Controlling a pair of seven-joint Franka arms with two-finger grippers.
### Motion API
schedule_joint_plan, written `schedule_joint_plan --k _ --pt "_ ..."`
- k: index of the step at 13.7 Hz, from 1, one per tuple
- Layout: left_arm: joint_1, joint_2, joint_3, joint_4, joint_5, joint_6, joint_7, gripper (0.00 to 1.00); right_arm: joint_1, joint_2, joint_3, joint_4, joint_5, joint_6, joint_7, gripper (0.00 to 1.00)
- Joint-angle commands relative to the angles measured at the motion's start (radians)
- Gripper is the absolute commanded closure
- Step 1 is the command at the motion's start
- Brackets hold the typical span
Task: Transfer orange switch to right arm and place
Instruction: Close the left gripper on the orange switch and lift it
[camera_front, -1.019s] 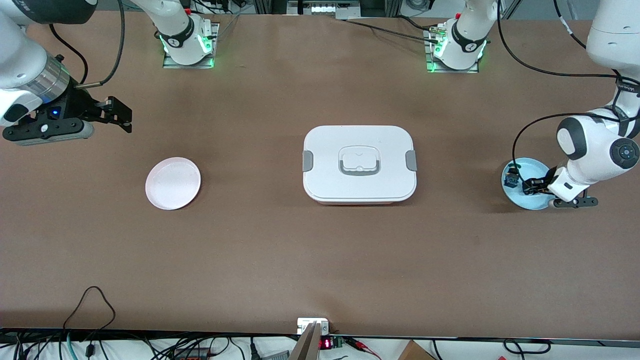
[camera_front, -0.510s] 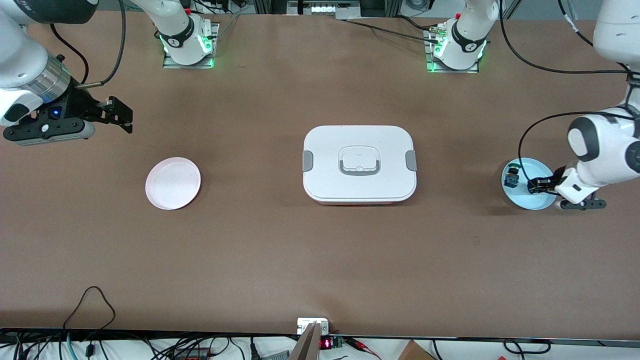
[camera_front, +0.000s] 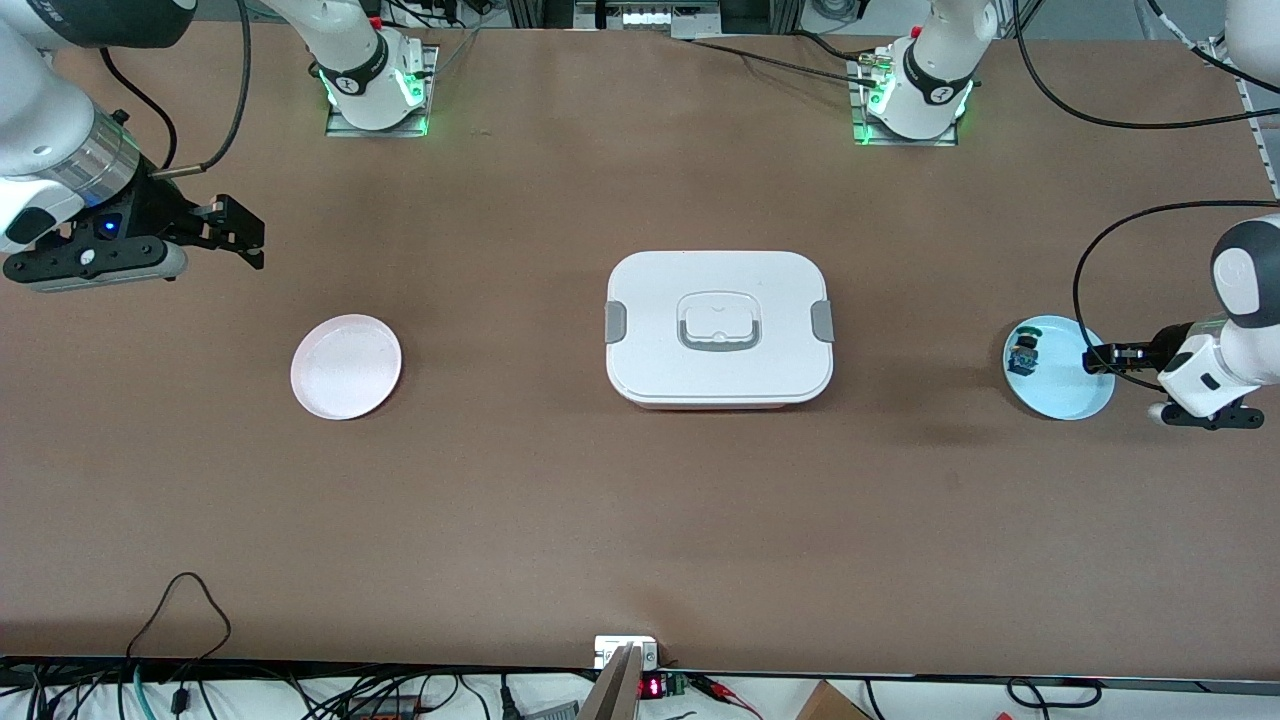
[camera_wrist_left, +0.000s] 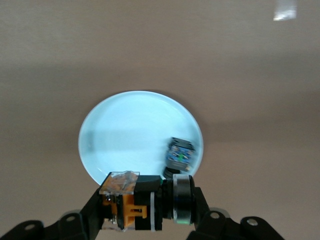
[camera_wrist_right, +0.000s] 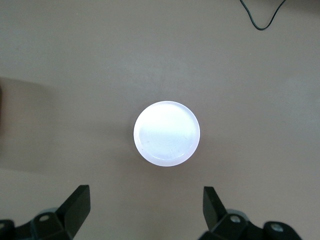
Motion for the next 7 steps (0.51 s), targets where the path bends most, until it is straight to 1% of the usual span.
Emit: schedule_joint_plan --k 1,4,6,7 --pt "0.008 0.010 -0.025 0.093 -0.089 -0.106 0.111 0.84 -0.001 0.008 -0.003 0.012 -0.004 0.004 0.001 0.00" --pt "-0.004 0.012 -0.034 0.115 -0.247 -0.123 0.230 0.85 -0.003 0.016 -0.003 0.012 0.004 0.004 0.004 0.00" --pt "0.005 0.013 -0.074 0.113 -0.336 -0.130 0.338 0.86 -0.007 0.031 -0.009 0.012 -0.005 0.013 0.004 0.00" --pt "0.002 0.016 -0.088 0.113 -0.365 -0.159 0.380 0.88 -0.018 0.044 -0.011 0.012 -0.002 0.026 0.004 0.00"
